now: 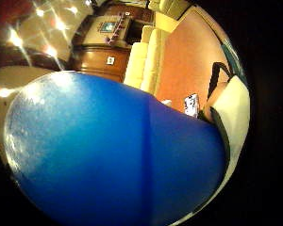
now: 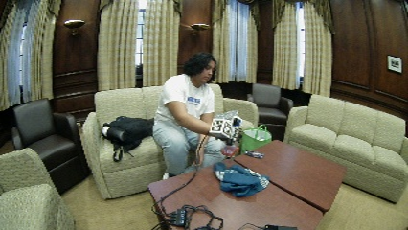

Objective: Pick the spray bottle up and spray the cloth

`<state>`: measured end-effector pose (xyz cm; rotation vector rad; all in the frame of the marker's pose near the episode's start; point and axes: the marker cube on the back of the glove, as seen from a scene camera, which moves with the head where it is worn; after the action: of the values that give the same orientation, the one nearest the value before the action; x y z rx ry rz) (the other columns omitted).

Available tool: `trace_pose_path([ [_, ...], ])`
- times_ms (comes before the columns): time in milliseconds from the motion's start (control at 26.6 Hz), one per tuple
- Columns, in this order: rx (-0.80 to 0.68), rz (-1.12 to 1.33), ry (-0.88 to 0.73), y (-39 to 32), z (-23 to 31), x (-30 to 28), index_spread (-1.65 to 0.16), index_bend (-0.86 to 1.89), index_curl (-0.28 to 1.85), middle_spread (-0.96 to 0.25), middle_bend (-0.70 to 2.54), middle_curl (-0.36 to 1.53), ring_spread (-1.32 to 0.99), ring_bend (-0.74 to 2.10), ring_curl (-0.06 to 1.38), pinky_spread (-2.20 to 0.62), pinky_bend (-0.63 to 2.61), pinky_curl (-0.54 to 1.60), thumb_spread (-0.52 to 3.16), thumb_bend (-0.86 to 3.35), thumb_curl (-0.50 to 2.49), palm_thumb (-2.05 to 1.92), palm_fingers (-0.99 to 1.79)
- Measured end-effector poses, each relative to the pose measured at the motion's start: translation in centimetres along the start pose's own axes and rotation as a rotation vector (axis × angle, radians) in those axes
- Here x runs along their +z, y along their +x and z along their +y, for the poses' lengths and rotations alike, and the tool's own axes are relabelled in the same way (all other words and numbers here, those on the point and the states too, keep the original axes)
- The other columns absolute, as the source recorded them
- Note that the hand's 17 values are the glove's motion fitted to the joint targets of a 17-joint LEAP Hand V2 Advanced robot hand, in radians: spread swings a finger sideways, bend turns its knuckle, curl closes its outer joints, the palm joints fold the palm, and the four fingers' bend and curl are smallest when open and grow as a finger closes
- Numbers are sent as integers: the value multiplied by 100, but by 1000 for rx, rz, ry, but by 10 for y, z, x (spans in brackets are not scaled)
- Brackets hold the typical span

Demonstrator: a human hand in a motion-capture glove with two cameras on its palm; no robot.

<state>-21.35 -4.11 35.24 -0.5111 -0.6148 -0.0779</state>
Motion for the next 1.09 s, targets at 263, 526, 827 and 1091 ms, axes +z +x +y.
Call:
trace_pose_path([
  [263, 10, -101, 65, 27, 9, 39, -28, 35, 56, -23, 57, 49, -23, 57, 43, -23, 37, 37, 25, -3, 79, 89, 137],
  [526, -32, -126, 132, 40, 4, 50, -28, 36, 57, -23, 57, 49, -23, 57, 43, -24, 37, 37, 26, -3, 80, 89, 138],
  [827, -38, -128, 124, 44, -28, 56, -29, 36, 57, -23, 57, 49, -22, 57, 43, -26, 38, 37, 25, -4, 80, 87, 139],
  [1091, -40, -123, 125, 50, -56, 58, -29, 37, 57, -23, 57, 49, -22, 58, 43, -27, 38, 37, 26, -4, 80, 86, 139],
])
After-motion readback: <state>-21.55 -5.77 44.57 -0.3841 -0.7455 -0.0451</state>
